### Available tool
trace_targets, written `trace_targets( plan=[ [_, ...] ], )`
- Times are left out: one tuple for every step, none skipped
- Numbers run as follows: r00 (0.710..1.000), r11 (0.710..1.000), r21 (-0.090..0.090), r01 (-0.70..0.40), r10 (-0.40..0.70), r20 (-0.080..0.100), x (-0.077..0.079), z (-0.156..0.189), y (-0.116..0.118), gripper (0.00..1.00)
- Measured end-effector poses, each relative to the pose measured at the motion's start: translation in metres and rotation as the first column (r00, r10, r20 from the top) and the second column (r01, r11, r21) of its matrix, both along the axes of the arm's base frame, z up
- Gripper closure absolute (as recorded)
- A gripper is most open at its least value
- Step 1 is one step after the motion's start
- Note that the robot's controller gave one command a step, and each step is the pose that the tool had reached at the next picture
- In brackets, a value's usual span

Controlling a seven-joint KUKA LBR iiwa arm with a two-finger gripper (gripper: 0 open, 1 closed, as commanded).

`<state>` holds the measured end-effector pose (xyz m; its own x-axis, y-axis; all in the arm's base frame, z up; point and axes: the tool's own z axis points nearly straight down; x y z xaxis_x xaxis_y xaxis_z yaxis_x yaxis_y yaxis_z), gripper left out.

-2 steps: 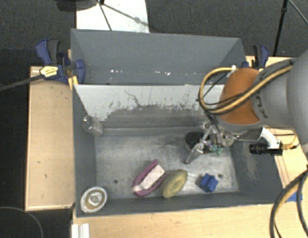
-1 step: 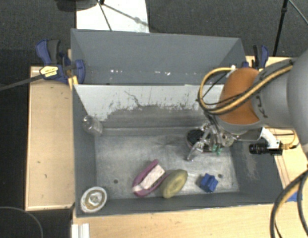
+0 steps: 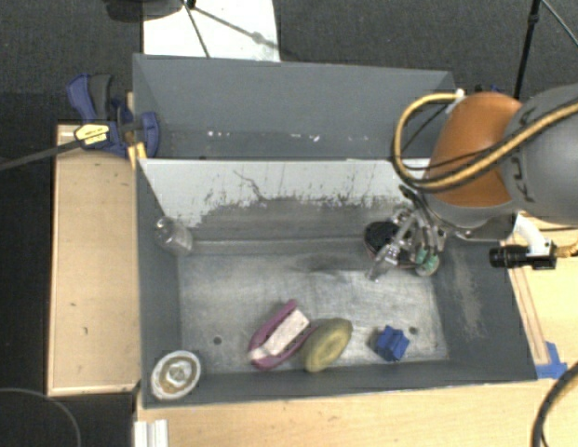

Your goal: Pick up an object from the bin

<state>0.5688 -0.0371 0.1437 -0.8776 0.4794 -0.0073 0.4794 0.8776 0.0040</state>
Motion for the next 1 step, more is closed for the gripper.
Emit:
trace_targets(
  plan=[
    [1.000, 1.000, 0.000, -0.010, 0.010, 0.000, 0.0015, 0.0582, -0.0002, 1.00]
  ],
)
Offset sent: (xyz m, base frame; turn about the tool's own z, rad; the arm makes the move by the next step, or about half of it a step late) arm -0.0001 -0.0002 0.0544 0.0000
